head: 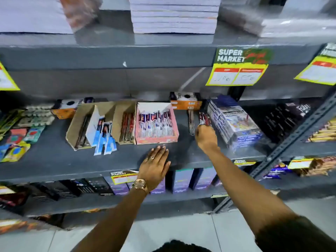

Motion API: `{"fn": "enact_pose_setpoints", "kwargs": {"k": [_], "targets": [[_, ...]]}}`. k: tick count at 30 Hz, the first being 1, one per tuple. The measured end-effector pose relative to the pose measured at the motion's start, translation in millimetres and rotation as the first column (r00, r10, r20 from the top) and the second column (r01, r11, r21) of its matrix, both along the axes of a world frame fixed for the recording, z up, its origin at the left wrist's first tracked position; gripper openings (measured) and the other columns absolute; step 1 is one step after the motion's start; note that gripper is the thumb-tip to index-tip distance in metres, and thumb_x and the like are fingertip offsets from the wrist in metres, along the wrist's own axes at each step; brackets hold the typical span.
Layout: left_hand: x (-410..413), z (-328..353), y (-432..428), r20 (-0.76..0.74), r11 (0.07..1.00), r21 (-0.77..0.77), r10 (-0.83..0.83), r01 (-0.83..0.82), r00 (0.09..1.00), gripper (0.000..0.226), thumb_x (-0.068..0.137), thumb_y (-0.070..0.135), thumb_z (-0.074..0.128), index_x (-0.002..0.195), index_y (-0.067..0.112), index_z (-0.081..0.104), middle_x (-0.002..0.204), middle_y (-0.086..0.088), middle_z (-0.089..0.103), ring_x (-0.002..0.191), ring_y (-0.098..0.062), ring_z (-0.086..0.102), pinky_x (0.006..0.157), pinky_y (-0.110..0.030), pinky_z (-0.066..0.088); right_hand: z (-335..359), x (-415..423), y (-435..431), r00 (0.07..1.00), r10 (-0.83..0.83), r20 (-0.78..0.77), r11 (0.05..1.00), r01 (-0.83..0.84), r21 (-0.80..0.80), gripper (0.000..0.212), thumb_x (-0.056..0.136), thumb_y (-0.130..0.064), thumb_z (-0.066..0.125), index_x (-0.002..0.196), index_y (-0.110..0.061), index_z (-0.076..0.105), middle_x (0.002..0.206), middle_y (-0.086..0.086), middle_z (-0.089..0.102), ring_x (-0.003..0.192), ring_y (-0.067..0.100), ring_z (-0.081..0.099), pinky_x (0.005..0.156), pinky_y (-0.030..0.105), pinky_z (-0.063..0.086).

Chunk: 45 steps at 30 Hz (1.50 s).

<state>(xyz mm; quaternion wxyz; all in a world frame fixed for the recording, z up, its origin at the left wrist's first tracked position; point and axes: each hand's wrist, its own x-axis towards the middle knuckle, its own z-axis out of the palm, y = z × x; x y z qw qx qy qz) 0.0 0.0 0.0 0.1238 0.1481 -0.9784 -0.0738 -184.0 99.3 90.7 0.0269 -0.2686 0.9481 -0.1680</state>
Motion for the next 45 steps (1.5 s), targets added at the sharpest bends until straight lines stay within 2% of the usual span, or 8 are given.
{"fn": "enact_pose_setpoints", "kwargs": {"k": [7, 14, 21, 24, 27, 30, 33, 45], "targets": [[-1, -8, -1, -0.037, 0.997, -0.069, 0.018, -0.021, 0.999, 0.058, 0.100, 0.040, 0.016, 0.132, 0.006, 0.051, 0.138, -0.010, 0.052, 0.132, -0.025, 0.041, 0.110, -0.037, 0.025, 4, -31, -37, 0.994, 0.072, 0.083, 0.984, -0.084, 0.155, 0.048, 0.083, -0.031, 0.069, 0.116, 0.001, 0.057, 0.118, 0.022, 0.064, 0.112, 0.038, 0.060, 0.090, 0.041, 0.050], [0, -5, -1, -0.074, 0.996, -0.084, 0.005, -0.011, 0.997, 0.057, 0.100, 0.039, 0.016, 0.133, 0.006, 0.049, 0.138, -0.011, 0.052, 0.132, -0.025, 0.042, 0.107, -0.039, 0.029, 6, -37, -56, 0.999, -0.027, 0.043, 0.983, 0.018, 0.181, 0.039, 0.088, 0.003, 0.054, 0.126, 0.001, 0.054, 0.130, 0.022, 0.057, 0.122, 0.038, 0.054, 0.096, 0.043, 0.048], [4, 0, -1, -0.059, 0.988, 0.151, 0.049, -0.040, 0.997, 0.067, 0.094, 0.056, 0.014, 0.146, 0.015, 0.026, 0.151, -0.007, 0.033, 0.141, -0.021, 0.023, 0.116, -0.035, 0.019, 4, -17, -14, 0.845, -0.140, 0.517, 0.891, 0.335, -0.307, 0.018, 0.080, -0.010, 0.066, 0.062, -0.009, 0.065, 0.079, 0.017, 0.067, 0.080, 0.030, 0.065, 0.073, 0.033, 0.053], [6, 19, 3, -0.221, 0.790, 0.613, 0.178, -0.005, 0.959, 0.060, 0.093, 0.056, 0.027, 0.144, 0.025, 0.029, 0.138, -0.004, 0.053, 0.120, -0.011, 0.052, 0.099, -0.030, 0.044, 14, 22, 15, 0.593, 0.147, 0.792, 0.738, 0.467, -0.487, 0.021, 0.084, 0.005, 0.063, 0.069, -0.010, 0.064, 0.066, 0.008, 0.066, 0.056, 0.019, 0.064, 0.048, 0.019, 0.055], [4, 42, 10, -0.342, 0.447, 0.881, 0.368, 0.159, 0.865, 0.033, 0.096, 0.042, 0.044, 0.127, 0.036, 0.051, 0.100, -0.010, 0.072, 0.076, -0.007, 0.063, 0.077, -0.019, 0.050, 18, 62, 39, 0.420, 0.323, 0.848, 0.780, 0.390, -0.490, 0.017, 0.085, 0.007, 0.061, 0.080, -0.008, 0.068, 0.066, 0.001, 0.071, 0.052, 0.006, 0.068, 0.052, 0.016, 0.057], [2, 62, 8, -0.155, -0.031, 0.980, 0.503, 0.197, 0.850, 0.017, 0.096, 0.030, 0.050, 0.102, 0.026, 0.066, 0.090, -0.004, 0.072, 0.085, -0.019, 0.067, 0.074, -0.022, 0.056, 7, 90, 50, 0.327, 0.353, 0.877, 0.827, 0.329, -0.456, 0.012, 0.084, 0.005, 0.064, 0.088, -0.005, 0.069, 0.075, 0.007, 0.072, 0.059, 0.010, 0.069, 0.057, 0.018, 0.058], [2, 65, -5, 0.045, -0.286, 0.951, 0.507, 0.118, 0.861, 0.036, 0.091, 0.036, 0.056, 0.112, 0.008, 0.063, 0.106, -0.015, 0.070, 0.095, -0.027, 0.067, 0.081, -0.034, 0.055, -7, 106, 53, 0.289, 0.318, 0.903, 0.871, 0.286, -0.398, 0.013, 0.082, 0.000, 0.067, 0.094, -0.001, 0.070, 0.085, 0.014, 0.072, 0.071, 0.021, 0.069, 0.068, 0.025, 0.061], [32, 61, -26, 0.150, -0.383, 0.923, 0.413, 0.022, 0.899, 0.035, 0.092, 0.027, 0.057, 0.111, 0.000, 0.065, 0.108, -0.022, 0.069, 0.097, -0.032, 0.068, 0.083, -0.037, 0.057, -21, 129, 44, 0.279, 0.195, 0.940, 0.944, 0.208, -0.257, 0.010, 0.079, 0.000, 0.072, 0.089, -0.002, 0.073, 0.077, 0.010, 0.076, 0.066, 0.018, 0.073, 0.061, 0.025, 0.061]]}}
